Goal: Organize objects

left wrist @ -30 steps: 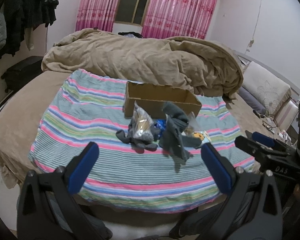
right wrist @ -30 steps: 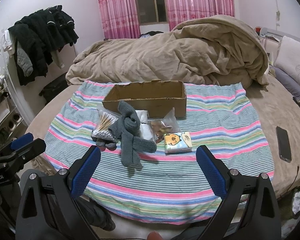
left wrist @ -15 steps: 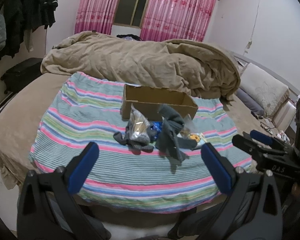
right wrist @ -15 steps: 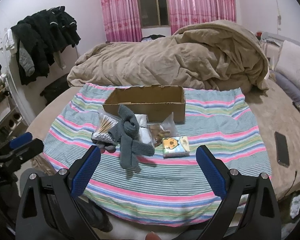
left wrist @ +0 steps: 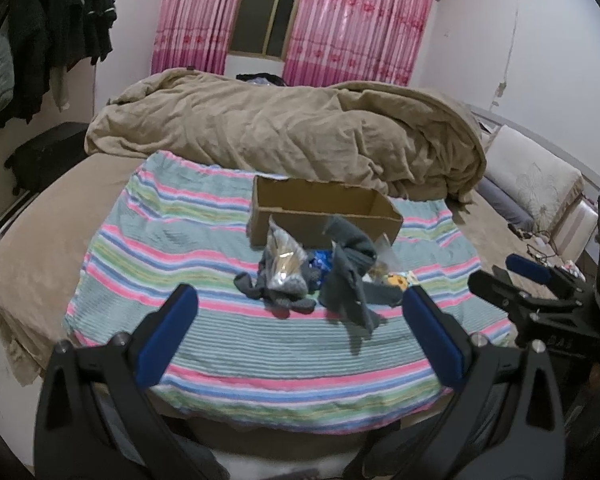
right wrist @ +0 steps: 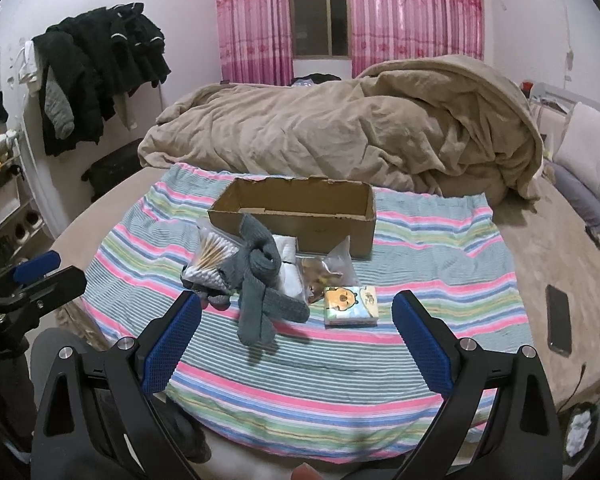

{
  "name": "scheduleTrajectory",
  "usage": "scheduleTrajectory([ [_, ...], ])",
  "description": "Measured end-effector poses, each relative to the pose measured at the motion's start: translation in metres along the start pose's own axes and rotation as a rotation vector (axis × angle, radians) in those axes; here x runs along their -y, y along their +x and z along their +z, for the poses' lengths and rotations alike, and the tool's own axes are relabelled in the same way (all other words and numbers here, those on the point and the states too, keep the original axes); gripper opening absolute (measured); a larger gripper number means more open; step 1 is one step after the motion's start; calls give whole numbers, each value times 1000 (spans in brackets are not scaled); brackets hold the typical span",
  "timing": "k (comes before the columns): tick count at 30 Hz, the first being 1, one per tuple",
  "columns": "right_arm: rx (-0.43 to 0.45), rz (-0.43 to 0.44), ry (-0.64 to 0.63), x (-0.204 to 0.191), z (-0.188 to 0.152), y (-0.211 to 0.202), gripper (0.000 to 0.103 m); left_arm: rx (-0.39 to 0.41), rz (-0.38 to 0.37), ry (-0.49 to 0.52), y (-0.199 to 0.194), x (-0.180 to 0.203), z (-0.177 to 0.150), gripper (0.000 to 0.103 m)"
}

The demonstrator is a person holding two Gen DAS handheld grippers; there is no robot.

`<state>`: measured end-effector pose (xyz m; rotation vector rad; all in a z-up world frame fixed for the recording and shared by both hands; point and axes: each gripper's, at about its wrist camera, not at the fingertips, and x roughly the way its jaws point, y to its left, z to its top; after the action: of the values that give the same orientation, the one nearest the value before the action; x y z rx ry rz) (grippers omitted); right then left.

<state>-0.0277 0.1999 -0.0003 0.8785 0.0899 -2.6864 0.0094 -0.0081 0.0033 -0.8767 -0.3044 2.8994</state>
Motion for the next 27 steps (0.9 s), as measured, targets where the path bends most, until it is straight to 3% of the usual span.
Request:
scheduleTrajectory([
  [8, -28, -25, -6, -2, 5, 13, 98, -10, -6, 50, 23, -9, 4, 102],
  [12, -55, -12, 10, -7, 3, 27, 98, -28, -26, 13, 44, -21, -1, 102],
  [23, -152, 21, -9, -25, -1, 96, 95, -93, -44, 6, 109, -37, -17, 102],
  [27, -189, 23, -15, -24, 1, 123, 87, -57, 22, 58, 126, -37, -18, 101],
])
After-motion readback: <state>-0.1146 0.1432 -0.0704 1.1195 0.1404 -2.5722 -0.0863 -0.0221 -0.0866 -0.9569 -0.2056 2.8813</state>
